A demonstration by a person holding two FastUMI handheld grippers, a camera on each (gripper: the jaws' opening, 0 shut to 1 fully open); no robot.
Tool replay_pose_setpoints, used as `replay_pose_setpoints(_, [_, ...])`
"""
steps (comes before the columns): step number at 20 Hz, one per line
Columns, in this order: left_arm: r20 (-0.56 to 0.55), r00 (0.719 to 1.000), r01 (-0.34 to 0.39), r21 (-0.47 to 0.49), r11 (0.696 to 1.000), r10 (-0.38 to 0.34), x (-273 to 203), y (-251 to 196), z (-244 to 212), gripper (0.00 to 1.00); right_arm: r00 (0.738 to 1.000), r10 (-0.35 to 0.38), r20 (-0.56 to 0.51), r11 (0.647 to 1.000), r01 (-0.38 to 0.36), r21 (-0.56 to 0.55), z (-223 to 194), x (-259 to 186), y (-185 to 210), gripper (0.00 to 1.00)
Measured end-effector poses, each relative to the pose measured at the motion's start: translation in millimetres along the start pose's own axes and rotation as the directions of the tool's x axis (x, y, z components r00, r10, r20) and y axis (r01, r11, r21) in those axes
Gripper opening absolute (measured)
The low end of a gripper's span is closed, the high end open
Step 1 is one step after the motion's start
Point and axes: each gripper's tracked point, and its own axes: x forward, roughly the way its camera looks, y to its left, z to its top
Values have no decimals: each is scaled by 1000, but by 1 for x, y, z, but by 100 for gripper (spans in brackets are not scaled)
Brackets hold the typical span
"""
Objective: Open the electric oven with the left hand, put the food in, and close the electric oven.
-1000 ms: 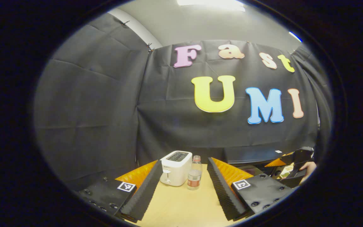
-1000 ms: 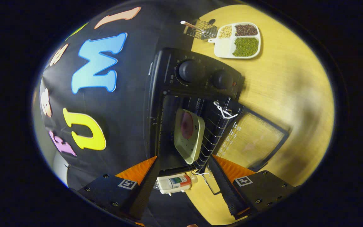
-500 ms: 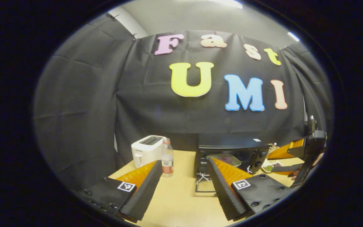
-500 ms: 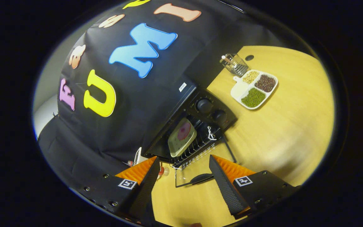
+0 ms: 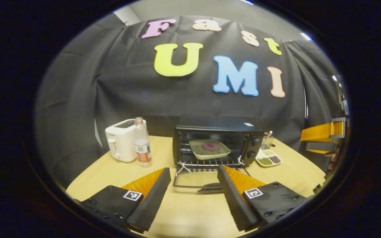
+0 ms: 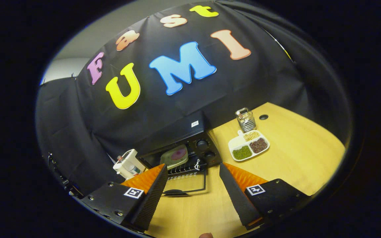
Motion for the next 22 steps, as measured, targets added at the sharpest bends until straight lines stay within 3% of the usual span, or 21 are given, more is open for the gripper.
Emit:
replay_pose_setpoints(3, [-77, 996, 36, 1, 999, -36, 18, -16, -29, 96, 994, -52, 100, 983, 69, -170, 22, -19, -13, 97])
replay_pose_setpoints(4, [-104, 993, 52, 1, 999, -52, 24, -22, -40, 100, 989, -62, 134, 969, 92, -231, 30, -27, -15, 97])
replay_pose_setpoints(7, [-173, 981, 86, 5, 996, -84, 40, -36, -70, 97, 969, -97, 227, 922, 173, -345, 52, -45, -18, 98])
replay_pose_setpoints(11, [-269, 958, 107, 9, 994, -100, 57, -48, -110, 100, 941, -151, 304, 885, 266, -382, 70, -65, -28, 98])
replay_pose_setpoints(12, [-291, 951, 111, 14, 994, -103, 62, -51, -120, 97, 935, -163, 315, 877, 284, -388, 72, -70, -30, 98])
replay_pose_setpoints(13, [-315, 944, 109, 27, 994, -95, 67, -50, -130, 100, 930, -175, 324, 869, 301, -393, 73, -73, -33, 98])
replay_pose_setpoints(17, [-382, 922, 97, 59, 994, -67, 81, -51, -157, 97, 911, -239, 335, 849, 364, -383, 76, -82, -50, 98])
replay_pose_setpoints(22, [-365, 931, 73, 114, 991, -27, 104, -53, -155, 97, 892, -293, 344, 842, 412, -349, 81, -94, -67, 98])
